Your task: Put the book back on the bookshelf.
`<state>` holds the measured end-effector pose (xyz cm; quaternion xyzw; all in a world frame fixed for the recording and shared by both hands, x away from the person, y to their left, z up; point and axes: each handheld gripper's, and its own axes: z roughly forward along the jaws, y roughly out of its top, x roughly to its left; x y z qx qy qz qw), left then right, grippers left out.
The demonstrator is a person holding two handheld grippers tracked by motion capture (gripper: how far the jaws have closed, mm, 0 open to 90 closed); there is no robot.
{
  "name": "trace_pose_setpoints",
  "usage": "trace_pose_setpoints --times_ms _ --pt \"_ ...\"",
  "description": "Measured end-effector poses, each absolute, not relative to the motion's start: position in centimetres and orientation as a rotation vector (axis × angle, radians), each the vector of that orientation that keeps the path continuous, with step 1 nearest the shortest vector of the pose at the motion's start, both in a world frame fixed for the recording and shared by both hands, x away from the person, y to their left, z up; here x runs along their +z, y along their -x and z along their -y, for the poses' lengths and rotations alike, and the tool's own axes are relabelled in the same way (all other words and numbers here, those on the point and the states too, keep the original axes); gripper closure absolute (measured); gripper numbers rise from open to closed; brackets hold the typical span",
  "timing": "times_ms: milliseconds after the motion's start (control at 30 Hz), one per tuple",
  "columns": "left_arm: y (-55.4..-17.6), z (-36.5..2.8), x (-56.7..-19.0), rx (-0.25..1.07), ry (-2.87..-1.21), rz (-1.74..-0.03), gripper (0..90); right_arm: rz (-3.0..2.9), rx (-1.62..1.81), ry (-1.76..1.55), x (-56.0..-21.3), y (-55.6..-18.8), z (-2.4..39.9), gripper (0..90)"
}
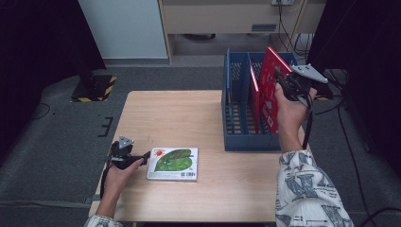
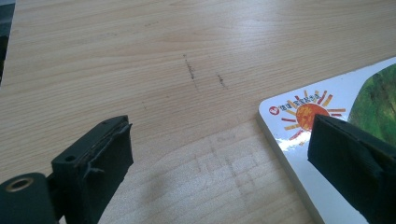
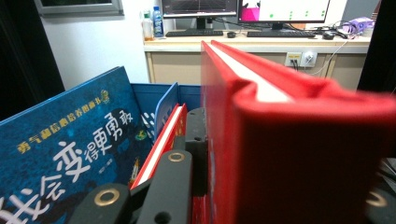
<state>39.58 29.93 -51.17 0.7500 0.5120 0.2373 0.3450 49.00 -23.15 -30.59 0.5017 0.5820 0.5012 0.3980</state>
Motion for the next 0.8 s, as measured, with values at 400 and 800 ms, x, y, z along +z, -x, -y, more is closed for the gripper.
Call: trace_pose_setpoints --times_ms 400,800 --pt "-39.6 -29.7 -51.2 0.616 -1.944 -1.32 6.2 -1.448 1.245 -1.3 -31.8 -51.3 22.4 79.5" --pt "-39.5 -29.4 -51.1 0.616 -1.948 -1.309 6.0 -1.419 1.26 -1.343 -33.6 -52.4 22.5 79.2"
